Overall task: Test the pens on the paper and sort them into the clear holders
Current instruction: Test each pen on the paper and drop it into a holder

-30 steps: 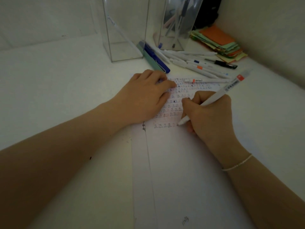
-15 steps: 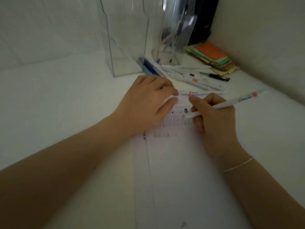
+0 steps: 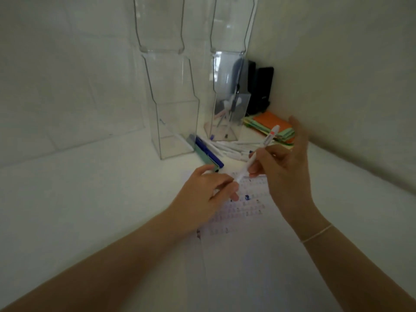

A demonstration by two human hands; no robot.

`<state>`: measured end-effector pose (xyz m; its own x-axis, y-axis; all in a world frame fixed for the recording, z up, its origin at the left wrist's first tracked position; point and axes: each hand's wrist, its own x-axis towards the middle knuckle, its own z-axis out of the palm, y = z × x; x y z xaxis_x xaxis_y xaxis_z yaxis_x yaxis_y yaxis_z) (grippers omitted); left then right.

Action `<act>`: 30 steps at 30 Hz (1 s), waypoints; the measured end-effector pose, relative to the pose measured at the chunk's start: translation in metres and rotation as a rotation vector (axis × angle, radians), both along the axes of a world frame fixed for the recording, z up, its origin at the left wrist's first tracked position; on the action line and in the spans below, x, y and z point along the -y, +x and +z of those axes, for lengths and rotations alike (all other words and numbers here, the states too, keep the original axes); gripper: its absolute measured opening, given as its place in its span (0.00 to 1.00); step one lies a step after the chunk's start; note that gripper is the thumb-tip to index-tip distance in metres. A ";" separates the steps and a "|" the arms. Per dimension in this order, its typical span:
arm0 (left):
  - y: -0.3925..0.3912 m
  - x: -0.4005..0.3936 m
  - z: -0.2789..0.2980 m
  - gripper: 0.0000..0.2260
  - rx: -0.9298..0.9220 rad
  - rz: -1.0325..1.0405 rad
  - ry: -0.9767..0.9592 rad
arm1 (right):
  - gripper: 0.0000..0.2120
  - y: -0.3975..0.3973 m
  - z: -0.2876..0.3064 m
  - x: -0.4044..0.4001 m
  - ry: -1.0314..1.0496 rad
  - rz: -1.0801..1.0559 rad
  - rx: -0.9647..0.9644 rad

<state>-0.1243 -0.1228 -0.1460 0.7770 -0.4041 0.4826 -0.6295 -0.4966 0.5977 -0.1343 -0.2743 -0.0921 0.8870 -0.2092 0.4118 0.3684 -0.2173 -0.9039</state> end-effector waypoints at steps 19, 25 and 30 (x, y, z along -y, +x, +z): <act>0.032 -0.040 -0.009 0.21 0.025 0.449 0.131 | 0.29 0.087 0.109 -0.078 -0.169 0.022 0.319; 0.030 -0.039 -0.015 0.27 -0.115 0.360 0.417 | 0.26 0.128 0.093 -0.129 -0.757 0.212 0.127; 0.033 -0.040 -0.022 0.26 -0.124 0.363 0.519 | 0.14 0.142 0.082 -0.140 -0.969 0.408 -0.183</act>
